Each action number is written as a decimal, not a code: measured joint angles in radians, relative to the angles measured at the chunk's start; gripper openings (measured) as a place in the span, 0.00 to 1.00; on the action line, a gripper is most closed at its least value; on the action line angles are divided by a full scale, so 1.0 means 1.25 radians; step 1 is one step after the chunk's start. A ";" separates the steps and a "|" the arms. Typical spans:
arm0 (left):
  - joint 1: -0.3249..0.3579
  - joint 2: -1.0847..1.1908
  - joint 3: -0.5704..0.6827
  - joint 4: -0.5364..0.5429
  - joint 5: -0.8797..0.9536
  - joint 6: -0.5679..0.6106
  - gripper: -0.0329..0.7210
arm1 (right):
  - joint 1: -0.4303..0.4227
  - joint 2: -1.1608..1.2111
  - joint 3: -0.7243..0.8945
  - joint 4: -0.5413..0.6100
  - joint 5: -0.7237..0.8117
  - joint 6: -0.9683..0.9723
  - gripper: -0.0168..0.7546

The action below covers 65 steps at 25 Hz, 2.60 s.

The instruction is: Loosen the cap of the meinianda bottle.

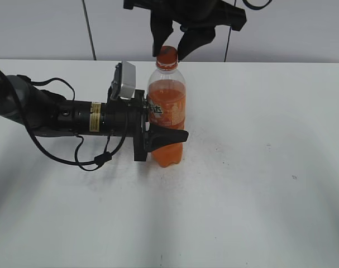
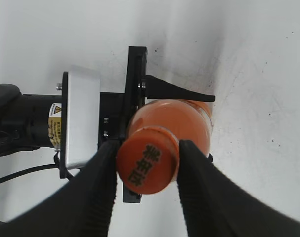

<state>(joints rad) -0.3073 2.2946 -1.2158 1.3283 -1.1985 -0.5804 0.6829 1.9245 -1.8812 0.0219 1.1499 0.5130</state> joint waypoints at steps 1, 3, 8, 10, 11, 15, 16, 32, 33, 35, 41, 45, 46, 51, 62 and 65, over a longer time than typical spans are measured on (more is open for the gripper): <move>0.000 0.000 0.000 0.000 0.000 0.000 0.60 | 0.000 0.000 0.000 0.000 0.000 0.000 0.41; 0.000 0.000 0.000 0.000 0.000 0.000 0.60 | 0.000 0.000 0.000 0.001 0.000 -0.001 0.38; 0.000 0.000 0.000 -0.001 0.000 0.000 0.60 | 0.000 0.000 0.000 0.001 0.000 -0.036 0.36; 0.000 0.000 0.000 -0.001 0.000 0.000 0.60 | 0.000 0.000 -0.001 0.001 0.000 -0.094 0.36; 0.000 0.000 0.000 -0.001 0.000 0.000 0.60 | 0.000 0.000 -0.001 0.001 0.000 -0.138 0.36; 0.000 0.000 0.000 -0.001 0.001 0.000 0.60 | 0.000 0.000 -0.001 0.004 0.001 -0.328 0.36; 0.000 0.000 0.000 -0.002 0.001 0.000 0.60 | 0.000 0.000 -0.002 0.004 0.003 -0.379 0.36; -0.001 0.000 0.000 -0.003 0.002 -0.001 0.60 | 0.000 0.000 -0.005 0.006 0.022 -0.896 0.36; -0.001 0.000 0.000 -0.003 0.002 -0.001 0.60 | 0.000 0.000 -0.005 0.007 0.024 -0.913 0.36; -0.001 0.000 0.000 -0.003 0.002 0.000 0.60 | 0.000 0.000 -0.005 0.007 0.025 -0.962 0.36; -0.001 0.000 0.000 -0.003 0.002 0.000 0.60 | 0.000 0.000 -0.005 0.007 0.028 -1.088 0.36; -0.001 0.000 0.000 -0.001 0.001 0.001 0.60 | 0.000 -0.003 -0.005 0.021 0.031 -1.105 0.36; -0.001 0.000 0.000 0.000 0.001 0.001 0.60 | 0.000 -0.005 -0.005 0.030 0.034 -1.106 0.36; -0.001 0.000 0.000 0.000 0.001 0.000 0.60 | 0.000 -0.021 -0.005 0.048 0.049 -1.107 0.36; -0.001 0.000 0.000 0.000 0.001 0.000 0.60 | 0.000 -0.076 -0.005 0.007 0.052 -0.943 0.36; -0.001 0.000 0.000 0.000 0.001 0.000 0.60 | 0.000 -0.091 -0.005 -0.035 0.052 -0.800 0.36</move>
<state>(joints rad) -0.3082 2.2946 -1.2158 1.3282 -1.1970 -0.5800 0.6829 1.8106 -1.8879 -0.0220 1.2147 -0.4868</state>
